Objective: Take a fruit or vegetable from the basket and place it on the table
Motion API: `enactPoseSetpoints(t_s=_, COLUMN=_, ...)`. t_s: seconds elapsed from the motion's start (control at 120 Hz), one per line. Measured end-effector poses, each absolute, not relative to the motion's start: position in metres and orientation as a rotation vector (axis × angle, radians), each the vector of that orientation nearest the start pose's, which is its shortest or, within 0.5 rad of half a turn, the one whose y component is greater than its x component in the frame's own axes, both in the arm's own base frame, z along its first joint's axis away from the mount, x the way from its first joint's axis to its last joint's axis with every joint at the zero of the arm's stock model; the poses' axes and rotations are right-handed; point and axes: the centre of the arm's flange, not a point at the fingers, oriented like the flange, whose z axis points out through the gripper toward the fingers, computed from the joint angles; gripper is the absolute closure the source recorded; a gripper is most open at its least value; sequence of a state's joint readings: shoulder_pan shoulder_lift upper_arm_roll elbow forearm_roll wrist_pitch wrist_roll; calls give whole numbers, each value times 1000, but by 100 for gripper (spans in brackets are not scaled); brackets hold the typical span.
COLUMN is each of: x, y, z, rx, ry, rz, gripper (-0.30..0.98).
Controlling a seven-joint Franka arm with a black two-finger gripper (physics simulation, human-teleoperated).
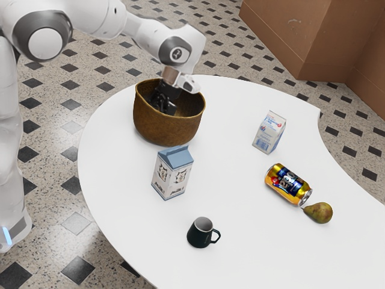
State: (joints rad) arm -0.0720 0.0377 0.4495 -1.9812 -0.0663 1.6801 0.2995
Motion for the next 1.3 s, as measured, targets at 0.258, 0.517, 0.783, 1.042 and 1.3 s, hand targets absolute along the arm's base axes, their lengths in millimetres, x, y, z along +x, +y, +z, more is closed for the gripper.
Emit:
enactPoseSetpoints(t_s=0.258, x=487, y=182, z=416, rx=-3267, ry=-166, rz=501, gripper=11)
enactPoseSetpoints(t_s=0.517, x=488, y=190, z=418, rx=-3260, ry=-200, rz=446, gripper=37)
enactPoseSetpoints(t_s=0.783, x=489, y=197, z=421, rx=-3247, ry=-248, rz=410, gripper=38)
enactPoseSetpoints(t_s=1.042, x=500, y=202, z=432, rx=-3235, ry=-270, rz=377, gripper=38)
enactPoseSetpoints(t_s=1.3, x=518, y=184, z=508, rx=-3222, ry=-204, rz=219, gripper=42)
